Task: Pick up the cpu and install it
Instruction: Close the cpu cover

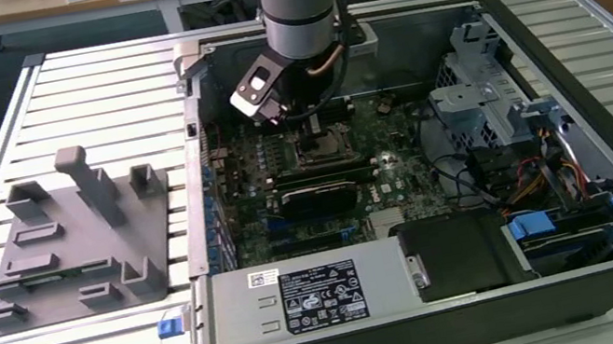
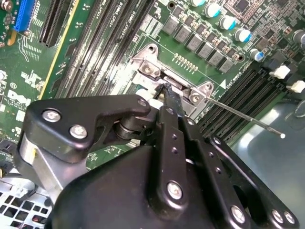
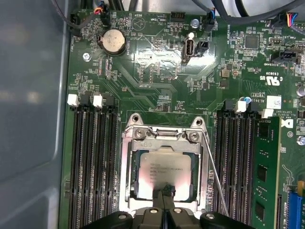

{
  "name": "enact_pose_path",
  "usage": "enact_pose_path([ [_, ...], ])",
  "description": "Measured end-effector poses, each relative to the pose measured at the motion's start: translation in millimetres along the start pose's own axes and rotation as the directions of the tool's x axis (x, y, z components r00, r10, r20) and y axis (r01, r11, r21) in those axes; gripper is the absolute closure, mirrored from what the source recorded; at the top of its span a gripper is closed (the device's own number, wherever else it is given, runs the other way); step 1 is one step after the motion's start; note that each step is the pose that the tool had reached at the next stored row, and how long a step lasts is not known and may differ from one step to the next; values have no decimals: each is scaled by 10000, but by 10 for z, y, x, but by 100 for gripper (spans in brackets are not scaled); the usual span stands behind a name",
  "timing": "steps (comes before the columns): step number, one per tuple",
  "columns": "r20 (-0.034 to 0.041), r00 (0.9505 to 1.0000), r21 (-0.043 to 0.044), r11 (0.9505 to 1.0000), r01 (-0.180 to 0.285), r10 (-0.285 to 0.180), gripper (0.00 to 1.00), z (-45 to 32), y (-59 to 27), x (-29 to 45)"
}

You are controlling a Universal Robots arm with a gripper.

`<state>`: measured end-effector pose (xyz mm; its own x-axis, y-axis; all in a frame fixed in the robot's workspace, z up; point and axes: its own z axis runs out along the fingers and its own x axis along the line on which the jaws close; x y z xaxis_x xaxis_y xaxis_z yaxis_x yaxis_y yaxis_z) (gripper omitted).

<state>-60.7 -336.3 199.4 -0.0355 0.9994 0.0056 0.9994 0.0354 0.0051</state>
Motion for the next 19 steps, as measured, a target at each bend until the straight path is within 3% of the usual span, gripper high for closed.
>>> enact_pose_path([
  [12, -35, 10000, 0, 10000, -54, 54, 89, 4, 33, -2],
  [19, -34, 10000, 1, 10000, -53, 53, 89, -50, 34, -1],
])
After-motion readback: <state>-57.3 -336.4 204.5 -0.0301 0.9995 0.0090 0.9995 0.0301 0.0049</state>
